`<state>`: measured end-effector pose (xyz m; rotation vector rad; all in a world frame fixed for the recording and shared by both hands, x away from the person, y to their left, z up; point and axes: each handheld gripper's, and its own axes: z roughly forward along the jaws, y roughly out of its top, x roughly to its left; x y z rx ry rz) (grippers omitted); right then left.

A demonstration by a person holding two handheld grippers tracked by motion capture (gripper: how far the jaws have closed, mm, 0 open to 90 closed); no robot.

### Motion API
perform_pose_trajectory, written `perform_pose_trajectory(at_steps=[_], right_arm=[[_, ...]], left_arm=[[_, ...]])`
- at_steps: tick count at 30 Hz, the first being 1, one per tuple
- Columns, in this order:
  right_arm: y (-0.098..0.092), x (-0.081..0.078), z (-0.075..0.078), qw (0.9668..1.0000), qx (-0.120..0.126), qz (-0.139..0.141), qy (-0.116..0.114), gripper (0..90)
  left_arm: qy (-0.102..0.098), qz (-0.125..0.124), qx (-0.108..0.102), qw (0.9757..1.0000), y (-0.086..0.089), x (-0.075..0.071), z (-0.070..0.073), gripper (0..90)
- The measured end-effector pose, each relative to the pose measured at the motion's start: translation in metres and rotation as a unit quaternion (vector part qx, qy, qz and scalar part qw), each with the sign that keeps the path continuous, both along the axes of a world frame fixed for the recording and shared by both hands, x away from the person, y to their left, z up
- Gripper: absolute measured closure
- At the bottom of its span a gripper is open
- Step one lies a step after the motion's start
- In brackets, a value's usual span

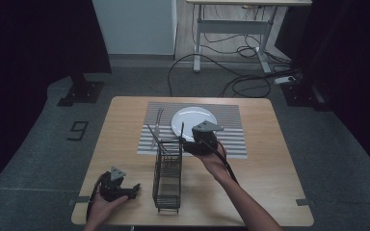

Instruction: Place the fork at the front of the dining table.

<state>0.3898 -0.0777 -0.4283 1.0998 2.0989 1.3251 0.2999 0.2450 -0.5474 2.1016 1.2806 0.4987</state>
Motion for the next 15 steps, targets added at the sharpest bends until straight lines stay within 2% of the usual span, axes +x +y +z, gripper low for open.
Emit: perform_pose_trajectory(at_steps=[10, 15], right_arm=[[0.008, 0.008, 0.000, 1.0000, -0.001, -0.003, -0.004, 45.4], [0.011, 0.013, -0.001, 1.0000, 0.008, 0.002, -0.005, 53.2]], left_arm=[[0.000, -0.001, 0.000, 1.0000, 0.000, 0.000, 0.000, 6.7], [0.000, -0.001, 0.000, 1.0000, 0.000, 0.000, 0.000, 6.7]])
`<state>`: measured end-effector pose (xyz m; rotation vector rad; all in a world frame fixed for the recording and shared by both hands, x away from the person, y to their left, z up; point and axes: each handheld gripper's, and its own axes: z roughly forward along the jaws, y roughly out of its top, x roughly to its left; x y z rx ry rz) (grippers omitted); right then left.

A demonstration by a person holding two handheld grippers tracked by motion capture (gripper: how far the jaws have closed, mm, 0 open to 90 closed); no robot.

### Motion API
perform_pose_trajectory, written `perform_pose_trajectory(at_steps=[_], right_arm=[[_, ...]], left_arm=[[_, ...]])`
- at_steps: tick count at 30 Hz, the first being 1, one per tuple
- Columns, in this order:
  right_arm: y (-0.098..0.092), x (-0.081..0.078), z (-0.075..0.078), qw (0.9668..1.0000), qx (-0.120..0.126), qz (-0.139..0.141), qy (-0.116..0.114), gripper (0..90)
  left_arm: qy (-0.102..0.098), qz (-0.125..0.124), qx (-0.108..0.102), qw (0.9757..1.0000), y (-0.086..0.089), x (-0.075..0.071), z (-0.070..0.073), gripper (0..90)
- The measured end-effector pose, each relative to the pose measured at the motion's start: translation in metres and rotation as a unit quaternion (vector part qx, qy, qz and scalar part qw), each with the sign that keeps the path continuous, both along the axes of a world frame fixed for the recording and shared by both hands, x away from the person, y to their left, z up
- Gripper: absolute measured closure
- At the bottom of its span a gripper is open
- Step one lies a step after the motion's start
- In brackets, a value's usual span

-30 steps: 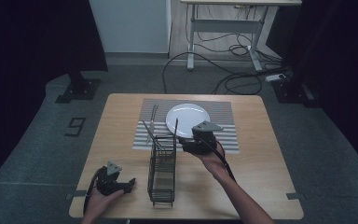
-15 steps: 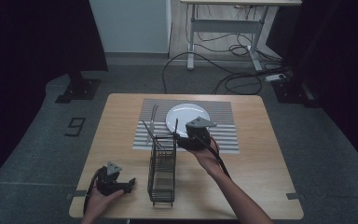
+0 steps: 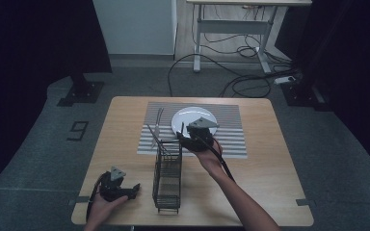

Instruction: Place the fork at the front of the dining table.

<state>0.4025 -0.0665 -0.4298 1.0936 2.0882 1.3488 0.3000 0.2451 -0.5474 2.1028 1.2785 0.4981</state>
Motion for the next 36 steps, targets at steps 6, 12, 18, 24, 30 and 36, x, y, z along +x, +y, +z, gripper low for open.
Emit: perform_pose_trajectory(at_steps=[6, 12, 18, 24, 30, 36], right_arm=[[0.004, 0.004, -0.002, 0.9999, 0.003, 0.010, 0.006, 63.9], [0.010, 0.005, -0.004, 0.9998, -0.007, 0.017, 0.007, 75.0], [0.011, 0.004, -0.003, 0.9997, 0.000, 0.022, 0.006, 79.8], [0.010, 0.000, -0.002, 0.9995, 0.012, 0.028, 0.009, 81.0], [0.013, -0.010, 0.002, 0.9989, 0.014, 0.045, -0.002, 84.5], [0.014, -0.016, 0.004, 0.9987, 0.009, 0.050, -0.011, 85.7]], left_arm=[[0.000, -0.001, 0.000, 1.0000, 0.000, 0.000, 0.000, 6.7], [0.000, -0.001, 0.000, 1.0000, 0.000, 0.000, 0.000, 6.7], [0.000, -0.002, 0.000, 1.0000, 0.000, 0.000, 0.000, 6.8], [0.000, -0.003, 0.000, 1.0000, 0.000, 0.000, 0.000, 6.8], [0.000, -0.003, 0.000, 1.0000, 0.000, 0.000, 0.000, 6.7], [0.000, -0.003, 0.000, 1.0000, 0.000, 0.000, 0.000, 6.8]])
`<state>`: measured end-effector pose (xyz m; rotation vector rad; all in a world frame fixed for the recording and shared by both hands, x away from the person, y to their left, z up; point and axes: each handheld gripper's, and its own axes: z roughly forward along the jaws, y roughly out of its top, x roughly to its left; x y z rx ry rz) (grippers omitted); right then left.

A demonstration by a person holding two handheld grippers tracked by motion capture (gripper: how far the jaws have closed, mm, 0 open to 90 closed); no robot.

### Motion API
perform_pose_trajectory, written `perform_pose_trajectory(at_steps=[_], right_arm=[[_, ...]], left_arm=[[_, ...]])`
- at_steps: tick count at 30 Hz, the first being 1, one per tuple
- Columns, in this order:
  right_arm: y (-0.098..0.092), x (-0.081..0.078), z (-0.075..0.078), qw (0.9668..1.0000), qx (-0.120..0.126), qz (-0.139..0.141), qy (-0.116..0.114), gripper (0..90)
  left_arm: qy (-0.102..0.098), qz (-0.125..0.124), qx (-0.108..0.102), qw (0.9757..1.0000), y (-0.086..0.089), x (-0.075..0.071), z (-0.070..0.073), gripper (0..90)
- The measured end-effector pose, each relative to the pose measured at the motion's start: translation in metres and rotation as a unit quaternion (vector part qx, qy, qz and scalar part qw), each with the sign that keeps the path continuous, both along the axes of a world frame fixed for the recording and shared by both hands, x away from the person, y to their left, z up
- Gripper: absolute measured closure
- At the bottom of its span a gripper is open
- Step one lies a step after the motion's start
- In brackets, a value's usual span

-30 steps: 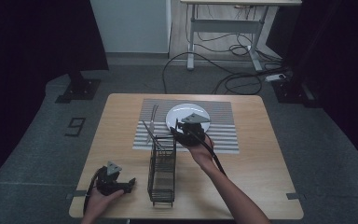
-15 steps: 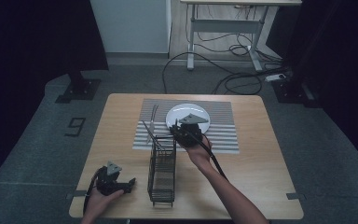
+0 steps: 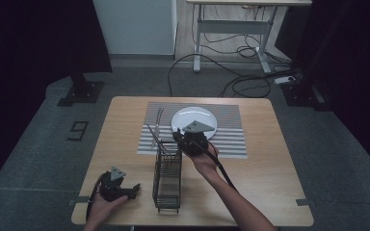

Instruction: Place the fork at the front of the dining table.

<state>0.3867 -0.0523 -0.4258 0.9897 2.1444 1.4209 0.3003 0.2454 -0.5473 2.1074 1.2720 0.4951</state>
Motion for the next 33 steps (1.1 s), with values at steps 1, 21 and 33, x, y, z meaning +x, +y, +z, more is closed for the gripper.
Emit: perform_pose_trajectory(at_steps=[1, 21, 33], right_arm=[[-0.001, 0.000, 0.000, 1.0000, 0.001, 0.000, 0.001, 85.7], [-0.022, -0.028, 0.046, 0.9950, 0.059, 0.004, -0.080, 85.8], [-0.051, -0.041, 0.076, 0.9884, 0.086, -0.013, -0.125, 85.8]], left_arm=[[0.000, 0.000, 0.000, 1.0000, 0.000, 0.000, 0.000, 6.8], [0.000, 0.001, -0.001, 1.0000, 0.000, 0.000, 0.000, 6.7], [0.000, 0.001, -0.001, 1.0000, 0.000, 0.000, 0.000, 6.8]])
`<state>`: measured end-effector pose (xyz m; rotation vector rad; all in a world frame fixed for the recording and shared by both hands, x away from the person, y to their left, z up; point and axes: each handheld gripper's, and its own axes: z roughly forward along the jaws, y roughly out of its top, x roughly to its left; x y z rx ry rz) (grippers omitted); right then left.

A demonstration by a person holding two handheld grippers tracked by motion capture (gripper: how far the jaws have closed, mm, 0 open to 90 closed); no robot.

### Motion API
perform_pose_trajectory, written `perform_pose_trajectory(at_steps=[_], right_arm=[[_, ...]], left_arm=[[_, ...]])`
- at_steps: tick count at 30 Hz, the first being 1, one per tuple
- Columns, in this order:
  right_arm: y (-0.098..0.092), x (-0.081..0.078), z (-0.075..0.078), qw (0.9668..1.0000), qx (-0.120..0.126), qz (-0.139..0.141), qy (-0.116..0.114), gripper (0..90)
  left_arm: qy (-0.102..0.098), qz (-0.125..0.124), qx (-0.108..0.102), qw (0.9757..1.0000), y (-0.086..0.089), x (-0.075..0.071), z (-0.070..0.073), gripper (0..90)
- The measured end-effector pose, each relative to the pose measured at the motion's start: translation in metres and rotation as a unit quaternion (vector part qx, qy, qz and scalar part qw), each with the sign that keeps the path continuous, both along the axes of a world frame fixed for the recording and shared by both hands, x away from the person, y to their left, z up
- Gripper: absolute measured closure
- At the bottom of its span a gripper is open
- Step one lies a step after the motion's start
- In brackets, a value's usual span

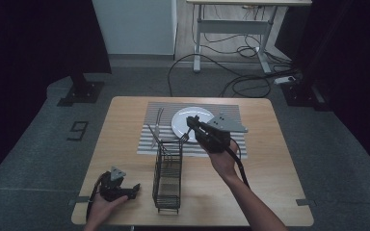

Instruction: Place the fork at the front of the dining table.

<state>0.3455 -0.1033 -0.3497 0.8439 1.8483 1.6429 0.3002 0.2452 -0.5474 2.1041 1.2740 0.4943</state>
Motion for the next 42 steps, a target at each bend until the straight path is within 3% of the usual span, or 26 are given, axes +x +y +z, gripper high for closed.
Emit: perform_pose_trajectory(at_steps=[4, 11, 18, 30, 36, 42], right_arm=[[-0.018, -0.005, 0.013, 0.9997, -0.005, -0.016, -0.020, 85.9], [-0.048, -0.002, 0.011, 0.9990, 0.003, -0.044, -0.009, 85.9], [-0.075, 0.007, -0.011, 0.9968, -0.001, -0.079, 0.016, 85.8], [-0.095, 0.019, -0.034, 0.9931, -0.010, -0.109, 0.044, 85.9], [-0.102, 0.029, -0.051, 0.9899, -0.023, -0.127, 0.060, 85.9], [-0.111, 0.043, -0.076, 0.9839, -0.043, -0.153, 0.083, 85.8]], left_arm=[[0.000, 0.000, 0.000, 1.0000, 0.000, 0.000, 0.000, 6.8], [0.000, 0.000, 0.001, 1.0000, 0.000, 0.000, 0.000, 6.7], [0.000, 0.000, 0.001, 1.0000, 0.000, 0.000, 0.000, 6.7], [0.000, 0.001, 0.000, 1.0000, 0.000, 0.000, 0.000, 6.7], [-0.001, 0.001, 0.000, 1.0000, 0.000, 0.000, 0.000, 6.7], [0.000, 0.000, 0.001, 1.0000, 0.000, 0.000, 0.000, 6.7]])
